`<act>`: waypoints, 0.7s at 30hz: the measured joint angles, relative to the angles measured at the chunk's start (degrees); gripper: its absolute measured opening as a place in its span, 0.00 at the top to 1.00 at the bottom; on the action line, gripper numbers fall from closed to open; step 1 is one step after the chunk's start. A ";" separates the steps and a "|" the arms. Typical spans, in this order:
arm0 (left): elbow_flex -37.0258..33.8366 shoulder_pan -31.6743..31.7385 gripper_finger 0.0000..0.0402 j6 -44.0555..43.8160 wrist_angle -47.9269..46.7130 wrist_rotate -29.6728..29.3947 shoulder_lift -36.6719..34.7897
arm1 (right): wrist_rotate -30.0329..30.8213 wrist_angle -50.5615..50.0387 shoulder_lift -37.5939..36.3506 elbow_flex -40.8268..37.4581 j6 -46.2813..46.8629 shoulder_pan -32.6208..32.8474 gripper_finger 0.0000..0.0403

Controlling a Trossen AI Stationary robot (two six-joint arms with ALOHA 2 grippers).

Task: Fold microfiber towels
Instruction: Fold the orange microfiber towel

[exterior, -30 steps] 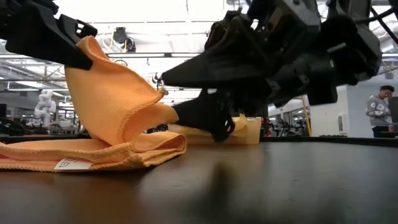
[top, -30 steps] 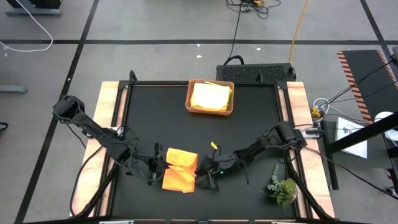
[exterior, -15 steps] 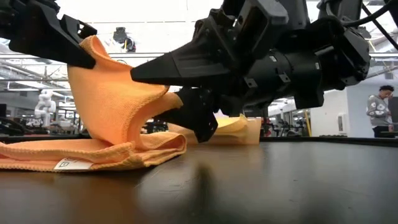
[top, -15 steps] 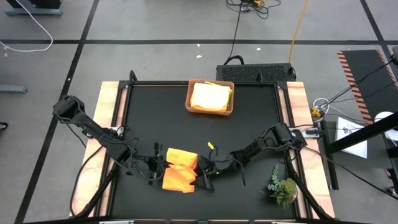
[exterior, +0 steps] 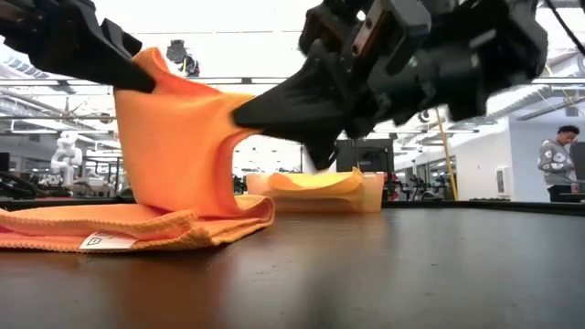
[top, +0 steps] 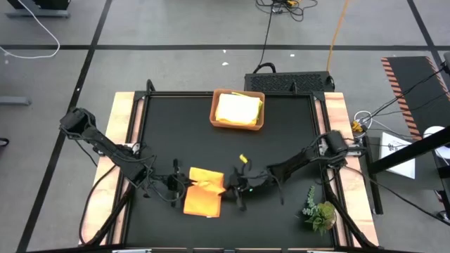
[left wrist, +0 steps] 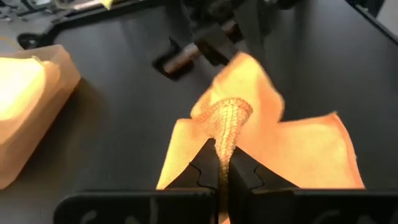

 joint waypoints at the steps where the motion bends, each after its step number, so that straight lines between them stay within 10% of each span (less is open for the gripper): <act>1: 0.01 0.00 0.98 0.10 0.23 -0.52 0.00 | 2.04 -1.91 -2.29 -1.08 -1.04 0.00 0.98; 10: 0.02 0.86 0.99 1.72 4.19 -8.93 -0.02 | 12.39 -13.34 -18.33 -5.82 -8.94 -0.09 0.99; 21: 0.02 -0.36 0.99 2.63 2.90 -3.57 -0.04 | 11.89 -10.46 -13.94 -5.80 -9.71 2.69 1.00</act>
